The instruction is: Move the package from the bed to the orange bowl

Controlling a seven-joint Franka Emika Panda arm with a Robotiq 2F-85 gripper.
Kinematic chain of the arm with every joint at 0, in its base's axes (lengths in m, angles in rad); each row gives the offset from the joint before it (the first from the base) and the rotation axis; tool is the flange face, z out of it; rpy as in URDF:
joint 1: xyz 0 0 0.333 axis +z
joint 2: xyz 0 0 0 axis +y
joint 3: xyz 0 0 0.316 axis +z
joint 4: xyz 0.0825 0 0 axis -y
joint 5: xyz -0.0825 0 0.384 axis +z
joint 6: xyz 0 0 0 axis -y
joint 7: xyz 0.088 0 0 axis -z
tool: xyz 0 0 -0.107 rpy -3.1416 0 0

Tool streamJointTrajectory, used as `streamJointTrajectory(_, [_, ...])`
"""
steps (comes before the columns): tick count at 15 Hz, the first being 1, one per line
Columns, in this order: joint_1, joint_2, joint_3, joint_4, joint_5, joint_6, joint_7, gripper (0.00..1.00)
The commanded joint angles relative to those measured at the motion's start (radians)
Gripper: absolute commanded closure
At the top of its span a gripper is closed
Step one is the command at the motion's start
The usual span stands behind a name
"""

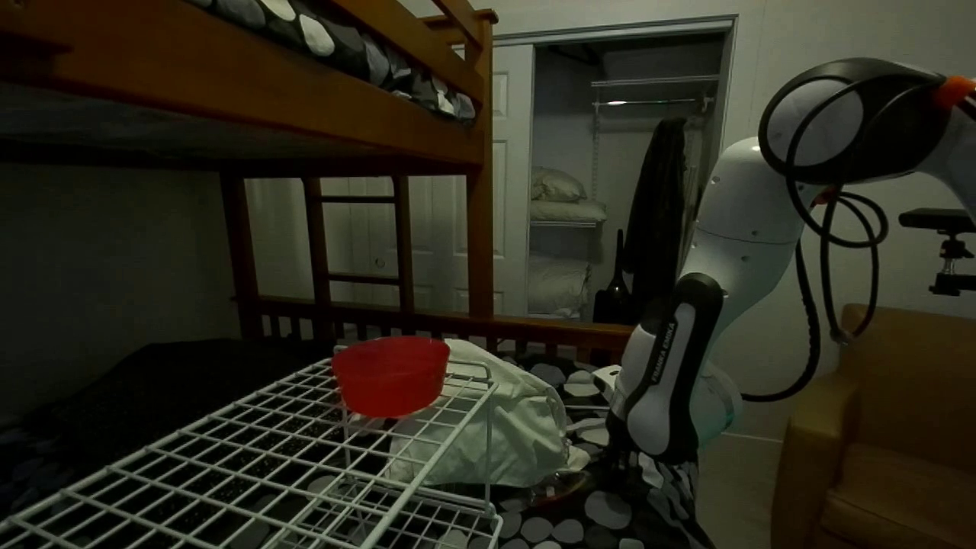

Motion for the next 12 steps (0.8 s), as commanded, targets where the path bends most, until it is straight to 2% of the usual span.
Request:
streamJointTrajectory(1, [-0.044, 0.027, 0.031, 0.033, -0.096, 0.025, 0.091, 0.38])
streamJointTrajectory(2, [-0.048, 0.027, 0.040, 0.036, -0.114, 0.024, 0.107, 0.37])
streamJointTrajectory(4, [-0.067, 0.026, 0.069, 0.038, -0.150, 0.026, 0.137, 0.44])
streamJointTrajectory(5, [-0.071, 0.026, 0.078, 0.037, -0.167, 0.030, 0.148, 0.66])
streamJointTrajectory(7, [-0.075, 0.028, 0.091, 0.038, -0.197, 0.036, 0.166, 0.69])
streamJointTrajectory(10, [-0.074, 0.037, 0.087, 0.043, -0.231, 0.044, 0.182, 0.95])
streamJointTrajectory(11, [-0.071, 0.039, 0.079, 0.044, -0.239, 0.043, 0.185, 0.99])
streamJointTrajectory(12, [-0.072, 0.041, 0.077, 0.044, -0.245, 0.044, 0.186, 1.00])
